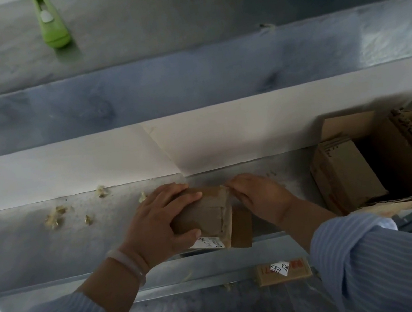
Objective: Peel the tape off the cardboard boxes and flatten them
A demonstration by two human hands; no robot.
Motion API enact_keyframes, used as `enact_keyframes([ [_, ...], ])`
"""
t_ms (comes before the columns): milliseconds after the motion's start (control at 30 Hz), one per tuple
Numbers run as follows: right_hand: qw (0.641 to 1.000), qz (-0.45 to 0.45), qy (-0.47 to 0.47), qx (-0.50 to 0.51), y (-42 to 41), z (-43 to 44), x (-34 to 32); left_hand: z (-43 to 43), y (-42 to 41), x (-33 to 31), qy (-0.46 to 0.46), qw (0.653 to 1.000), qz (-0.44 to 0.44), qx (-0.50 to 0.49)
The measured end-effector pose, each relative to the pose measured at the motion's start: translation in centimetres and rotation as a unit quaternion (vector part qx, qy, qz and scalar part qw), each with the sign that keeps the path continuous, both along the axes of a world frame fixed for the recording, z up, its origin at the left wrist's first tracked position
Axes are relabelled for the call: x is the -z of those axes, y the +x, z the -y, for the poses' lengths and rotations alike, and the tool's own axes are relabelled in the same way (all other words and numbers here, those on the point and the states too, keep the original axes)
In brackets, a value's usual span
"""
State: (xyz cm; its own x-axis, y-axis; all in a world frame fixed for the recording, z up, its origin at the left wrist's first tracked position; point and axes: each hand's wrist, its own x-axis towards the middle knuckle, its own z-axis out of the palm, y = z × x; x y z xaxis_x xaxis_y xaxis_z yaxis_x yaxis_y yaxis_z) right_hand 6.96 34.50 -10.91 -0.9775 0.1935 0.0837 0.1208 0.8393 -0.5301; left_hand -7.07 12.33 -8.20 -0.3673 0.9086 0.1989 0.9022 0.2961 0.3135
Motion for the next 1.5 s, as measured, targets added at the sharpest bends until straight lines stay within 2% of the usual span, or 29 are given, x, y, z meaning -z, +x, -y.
enact_keyframes([
  [300,0.998,-0.046,0.018,-0.049,0.6,-0.3,-0.3,0.1,-0.1,0.0,-0.005,1.0,0.003,0.005],
  [400,0.999,-0.015,-0.007,-0.028,0.4,-0.7,-0.7,0.1,-0.1,-0.1,-0.004,1.0,-0.001,0.005],
  [867,0.999,0.016,0.021,-0.02,-1.9,-1.3,-1.6,0.1,-0.1,0.0,-0.009,1.0,0.004,-0.002],
  [933,1.0,0.016,0.0,0.006,-2.0,-1.1,-1.7,0.1,0.0,0.1,-0.006,1.0,0.005,-0.005],
  [1033,0.994,-0.025,-0.08,0.073,-2.3,-0.9,-2.6,0.0,-0.1,0.0,0.0,1.0,0.005,-0.011],
  [1200,0.995,-0.026,-0.077,0.066,-2.0,-1.0,-5.2,-0.3,0.0,0.1,0.005,1.0,0.005,-0.02],
  [1267,0.99,-0.015,-0.112,0.082,-1.1,-0.8,-5.6,-0.3,0.0,0.1,0.003,1.0,0.008,-0.024],
  [1367,0.966,0.007,-0.236,0.107,0.5,-0.4,-5.7,-0.4,0.1,0.0,0.009,1.0,0.012,-0.023],
  [1500,0.869,0.086,-0.479,0.088,1.9,0.0,-5.7,-0.4,0.1,-0.1,0.012,1.0,0.012,-0.022],
])
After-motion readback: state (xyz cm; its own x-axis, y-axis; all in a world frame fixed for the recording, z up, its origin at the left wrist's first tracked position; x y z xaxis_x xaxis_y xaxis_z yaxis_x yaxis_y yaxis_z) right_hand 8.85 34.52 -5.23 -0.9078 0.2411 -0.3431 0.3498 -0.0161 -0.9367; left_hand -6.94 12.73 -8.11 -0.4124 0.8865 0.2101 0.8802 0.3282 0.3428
